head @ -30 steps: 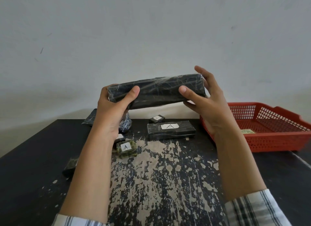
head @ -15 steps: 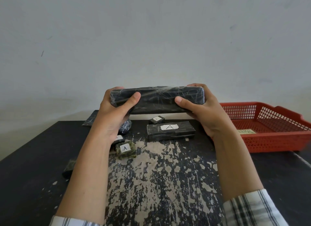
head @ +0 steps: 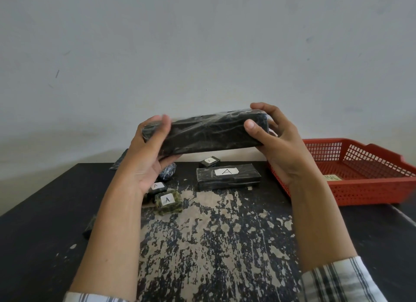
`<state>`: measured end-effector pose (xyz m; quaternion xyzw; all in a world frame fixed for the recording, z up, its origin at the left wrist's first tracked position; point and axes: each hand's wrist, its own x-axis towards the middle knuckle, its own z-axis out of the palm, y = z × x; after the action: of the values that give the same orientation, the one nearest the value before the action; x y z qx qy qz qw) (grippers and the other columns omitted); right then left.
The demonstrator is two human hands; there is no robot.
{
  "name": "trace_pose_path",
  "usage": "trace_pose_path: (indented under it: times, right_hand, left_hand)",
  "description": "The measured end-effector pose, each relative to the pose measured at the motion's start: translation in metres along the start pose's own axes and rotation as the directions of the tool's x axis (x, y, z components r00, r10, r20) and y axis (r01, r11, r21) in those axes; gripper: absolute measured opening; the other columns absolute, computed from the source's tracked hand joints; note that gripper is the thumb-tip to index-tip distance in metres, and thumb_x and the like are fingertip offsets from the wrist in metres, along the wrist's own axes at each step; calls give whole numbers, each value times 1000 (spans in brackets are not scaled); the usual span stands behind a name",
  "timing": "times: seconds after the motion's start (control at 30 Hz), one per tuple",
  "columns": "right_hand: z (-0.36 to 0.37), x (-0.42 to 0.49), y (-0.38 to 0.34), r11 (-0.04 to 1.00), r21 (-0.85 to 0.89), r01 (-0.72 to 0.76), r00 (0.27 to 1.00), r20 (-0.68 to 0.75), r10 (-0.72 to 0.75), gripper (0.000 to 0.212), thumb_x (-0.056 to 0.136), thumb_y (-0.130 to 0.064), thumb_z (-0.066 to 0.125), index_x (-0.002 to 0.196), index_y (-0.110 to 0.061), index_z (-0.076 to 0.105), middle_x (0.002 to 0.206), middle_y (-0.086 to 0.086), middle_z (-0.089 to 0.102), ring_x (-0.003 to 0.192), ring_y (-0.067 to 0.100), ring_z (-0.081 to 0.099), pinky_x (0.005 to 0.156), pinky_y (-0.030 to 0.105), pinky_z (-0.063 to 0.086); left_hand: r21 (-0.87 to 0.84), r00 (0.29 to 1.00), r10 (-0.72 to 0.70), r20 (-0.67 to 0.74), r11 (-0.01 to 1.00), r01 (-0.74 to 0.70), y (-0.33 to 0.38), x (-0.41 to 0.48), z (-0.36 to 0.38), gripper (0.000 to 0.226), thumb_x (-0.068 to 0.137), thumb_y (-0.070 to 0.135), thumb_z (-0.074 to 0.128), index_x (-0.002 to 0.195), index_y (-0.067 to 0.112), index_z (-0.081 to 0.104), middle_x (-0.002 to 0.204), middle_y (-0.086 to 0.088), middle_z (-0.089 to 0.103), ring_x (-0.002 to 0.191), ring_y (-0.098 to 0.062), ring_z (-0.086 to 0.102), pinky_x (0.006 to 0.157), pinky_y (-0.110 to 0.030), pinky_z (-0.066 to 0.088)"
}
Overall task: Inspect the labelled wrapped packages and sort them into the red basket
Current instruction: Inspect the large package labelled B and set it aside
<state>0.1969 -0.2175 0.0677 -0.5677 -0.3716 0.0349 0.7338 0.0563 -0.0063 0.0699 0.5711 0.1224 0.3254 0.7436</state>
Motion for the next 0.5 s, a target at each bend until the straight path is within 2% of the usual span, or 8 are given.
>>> trace_pose_path:
  times: [0.07, 0.13, 0.23, 0.3, 0.37, 0.4, 0.43, 0.5]
  right_hand:
    - [-2, -1, -2, 1000, 5, 27, 1000, 12, -27, 56, 69, -37, 94, 118, -31, 68, 123, 4, 68, 125, 28, 65, 111, 45, 52]
    - [-5, -2, -2, 998, 7, 61, 997, 45, -62, 66, 64, -38, 98, 121, -27, 65, 123, 2, 68, 124, 23, 65, 112, 39, 51]
    - [-5, -2, -2, 996, 9, 83, 991, 101, -84, 70, 74, -17, 88, 136, -17, 56, 129, -6, 64, 128, 14, 61, 111, 34, 49]
    - [-8, -2, -1, 998, 10, 54, 988, 147, -55, 91, 73, -14, 88, 152, -26, 45, 152, -5, 52, 143, 16, 50, 117, 39, 45]
    - [-9, -1, 0, 999, -37, -32, 986, 162, 37, 117, 64, -29, 93, 161, -41, 29, 169, -3, 32, 154, 18, 36, 124, 48, 37]
    - [-7, 0, 0, 992, -99, -74, 984, 154, 89, 129, 57, -42, 95, 163, -42, 22, 171, -3, 28, 155, 18, 33, 125, 50, 34]
    - [-4, 1, 0, 979, -176, -103, 982, 136, 128, 140, 51, -55, 97, 165, -39, 17, 170, -2, 31, 154, 19, 34, 126, 51, 32]
    - [5, 2, -1, 951, -275, -139, 981, 92, 170, 142, 46, -75, 93, 163, -34, 23, 160, -1, 48, 146, 22, 48, 121, 53, 39]
  left_hand:
    - [24, 996, -69, 60, 997, 68, 3, -4, -3, 88, 75, 76, 52, 136, 13, 58, 120, -13, 76, 109, -25, 75, 76, -31, 64]
    - [67, 988, -128, 82, 990, 123, 4, -5, -4, 84, 84, 84, 37, 126, 17, 66, 111, -12, 79, 101, -24, 78, 75, -32, 65]
    - [82, 990, -142, 11, 987, 141, 1, -5, 0, 51, 92, 64, 57, 109, 18, 67, 99, -10, 78, 85, -20, 77, 66, -28, 65]
    - [63, 991, -121, -51, 990, 124, 1, -3, 3, 27, 94, 45, 67, 99, 18, 67, 94, -7, 76, 85, -20, 75, 67, -31, 64]
    - [65, 993, -80, -84, 994, 85, 0, 0, 5, 18, 95, 35, 69, 93, 18, 69, 88, -4, 76, 88, -22, 74, 72, -35, 62]
    - [74, 994, -56, -90, 995, 62, -1, 2, 5, 16, 95, 34, 70, 94, 18, 70, 87, -2, 77, 90, -23, 74, 73, -36, 62]
    - [84, 995, -33, -91, 996, 40, -2, 2, 5, 15, 95, 33, 71, 96, 18, 70, 88, -2, 77, 92, -23, 74, 73, -36, 61]
    - [97, 996, 6, -85, 995, 2, -4, 3, 6, 18, 95, 32, 71, 105, 17, 71, 94, -1, 78, 98, -23, 74, 74, -35, 60]
